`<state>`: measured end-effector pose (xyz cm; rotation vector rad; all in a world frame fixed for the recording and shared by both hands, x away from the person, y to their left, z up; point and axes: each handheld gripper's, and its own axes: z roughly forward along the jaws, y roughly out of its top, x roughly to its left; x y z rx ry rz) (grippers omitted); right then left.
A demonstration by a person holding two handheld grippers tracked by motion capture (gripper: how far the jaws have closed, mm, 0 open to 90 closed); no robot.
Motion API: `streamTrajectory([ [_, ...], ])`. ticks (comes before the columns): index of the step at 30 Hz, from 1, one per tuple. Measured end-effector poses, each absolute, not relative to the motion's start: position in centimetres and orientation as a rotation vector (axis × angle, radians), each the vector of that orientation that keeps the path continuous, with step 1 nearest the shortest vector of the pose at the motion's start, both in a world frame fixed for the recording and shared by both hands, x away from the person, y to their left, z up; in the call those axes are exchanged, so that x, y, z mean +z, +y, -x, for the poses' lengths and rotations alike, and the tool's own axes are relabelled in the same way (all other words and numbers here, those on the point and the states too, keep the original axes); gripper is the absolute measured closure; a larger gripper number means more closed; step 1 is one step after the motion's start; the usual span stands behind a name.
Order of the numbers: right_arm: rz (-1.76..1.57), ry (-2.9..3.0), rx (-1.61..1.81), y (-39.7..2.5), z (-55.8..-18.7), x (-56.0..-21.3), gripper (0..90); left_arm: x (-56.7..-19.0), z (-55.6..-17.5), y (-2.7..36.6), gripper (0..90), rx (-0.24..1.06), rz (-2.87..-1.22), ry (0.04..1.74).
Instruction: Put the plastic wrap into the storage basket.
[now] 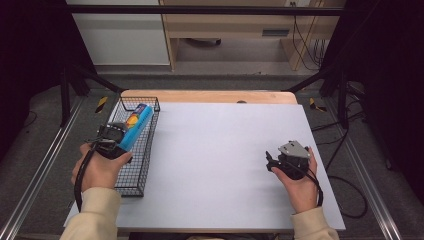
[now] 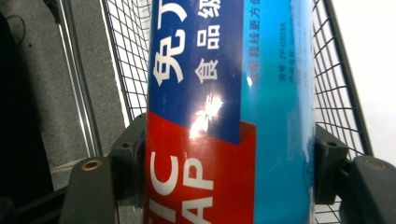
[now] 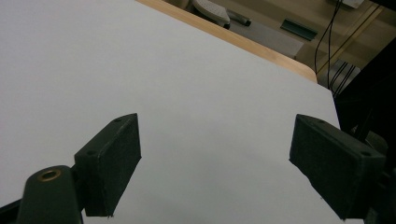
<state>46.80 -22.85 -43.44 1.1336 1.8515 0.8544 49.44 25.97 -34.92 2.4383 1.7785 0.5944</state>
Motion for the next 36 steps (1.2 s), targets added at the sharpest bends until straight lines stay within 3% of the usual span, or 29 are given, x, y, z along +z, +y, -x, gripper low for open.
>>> streamTrajectory([
  [36,-1.141,1.862,0.858,-23.1,-47.0,-43.6,16.8,-37.4,-49.6,26.6,31.7,0.456,-2.502,1.86],
])
